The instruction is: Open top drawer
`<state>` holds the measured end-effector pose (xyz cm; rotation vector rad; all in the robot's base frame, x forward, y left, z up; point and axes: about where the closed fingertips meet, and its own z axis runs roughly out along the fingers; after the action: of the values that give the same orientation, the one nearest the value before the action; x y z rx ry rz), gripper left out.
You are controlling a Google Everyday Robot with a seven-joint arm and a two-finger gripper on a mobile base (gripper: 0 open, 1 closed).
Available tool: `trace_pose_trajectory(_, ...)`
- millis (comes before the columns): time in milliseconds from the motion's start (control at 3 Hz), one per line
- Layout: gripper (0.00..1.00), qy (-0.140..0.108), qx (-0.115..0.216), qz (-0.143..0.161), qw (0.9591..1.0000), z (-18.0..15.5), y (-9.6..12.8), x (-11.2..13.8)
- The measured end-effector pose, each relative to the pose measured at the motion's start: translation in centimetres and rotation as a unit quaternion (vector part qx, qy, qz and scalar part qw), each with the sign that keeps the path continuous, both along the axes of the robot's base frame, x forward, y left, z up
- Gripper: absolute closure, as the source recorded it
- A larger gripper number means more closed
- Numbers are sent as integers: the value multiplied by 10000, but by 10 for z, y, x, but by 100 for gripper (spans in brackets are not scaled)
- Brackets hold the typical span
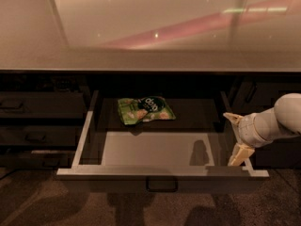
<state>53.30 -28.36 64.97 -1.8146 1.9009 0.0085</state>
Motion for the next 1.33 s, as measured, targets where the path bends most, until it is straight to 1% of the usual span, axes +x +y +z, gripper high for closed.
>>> trace_pose_trajectory(333,0,-35,-37,79,10000,0,1,-9)
trace_pose_trajectory(667,0,-175,251,374,9988,-5,25,-35)
trace_pose_trajectory(1000,0,-196,338,591,9975,-17,34,-59)
trace_pose_trajectory(1333,0,-237,327,686,9968,-29,27,-91)
